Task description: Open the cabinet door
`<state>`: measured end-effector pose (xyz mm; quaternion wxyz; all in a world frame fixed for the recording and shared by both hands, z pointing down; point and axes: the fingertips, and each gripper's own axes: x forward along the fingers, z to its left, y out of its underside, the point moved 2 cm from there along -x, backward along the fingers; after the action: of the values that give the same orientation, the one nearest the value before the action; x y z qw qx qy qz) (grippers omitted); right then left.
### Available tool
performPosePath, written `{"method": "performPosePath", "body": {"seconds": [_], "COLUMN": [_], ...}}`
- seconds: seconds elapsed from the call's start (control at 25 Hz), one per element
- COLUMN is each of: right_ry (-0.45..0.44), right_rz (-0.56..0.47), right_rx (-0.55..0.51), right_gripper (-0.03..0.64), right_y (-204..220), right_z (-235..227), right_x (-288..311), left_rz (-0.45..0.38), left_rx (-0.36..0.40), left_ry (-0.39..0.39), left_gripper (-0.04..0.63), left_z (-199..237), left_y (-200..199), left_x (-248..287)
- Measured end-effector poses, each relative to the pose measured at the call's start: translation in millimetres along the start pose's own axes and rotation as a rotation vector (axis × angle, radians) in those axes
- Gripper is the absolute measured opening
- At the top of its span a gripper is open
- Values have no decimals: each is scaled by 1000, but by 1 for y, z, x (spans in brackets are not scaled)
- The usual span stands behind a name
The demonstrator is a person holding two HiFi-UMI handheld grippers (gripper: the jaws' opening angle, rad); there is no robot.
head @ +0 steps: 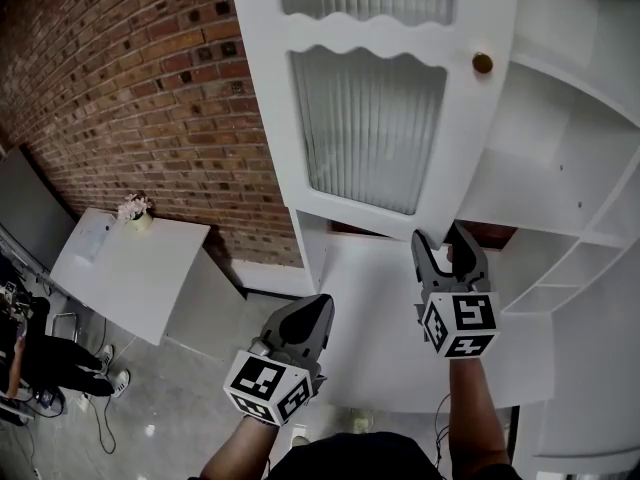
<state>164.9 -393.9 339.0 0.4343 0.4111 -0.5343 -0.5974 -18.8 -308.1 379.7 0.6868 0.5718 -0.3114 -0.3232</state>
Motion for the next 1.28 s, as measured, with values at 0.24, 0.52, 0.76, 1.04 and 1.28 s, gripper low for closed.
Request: {"method": "performPosePath", "body": {"seconds": [0.24,0.52,0.76,1.04,1.28], "right_ry": [68,93,113,130,136], "right_rz": [12,30,32,23,11], "right_rx": [-1,-7,-12,-16,-20], "right_gripper": [147,114,100,89,86], "right_y": [-1,-3,-7,-11,-14], "right_z": [6,24,42,65,88], "right_x": [-19,-40,-59,-77,-92], "left_rz": [4,-5,-14,-20,-26], "left_rx": [-3,-2,5,6,12], "left_ry": [37,68,88,99,107], "left_gripper": [6,6,6,6,6], "left_z": [5,13,14,20,25], "left_y": [1,-2,-5,-7,-9], "left_x": [-20,-44,-61,-80,-97]}}
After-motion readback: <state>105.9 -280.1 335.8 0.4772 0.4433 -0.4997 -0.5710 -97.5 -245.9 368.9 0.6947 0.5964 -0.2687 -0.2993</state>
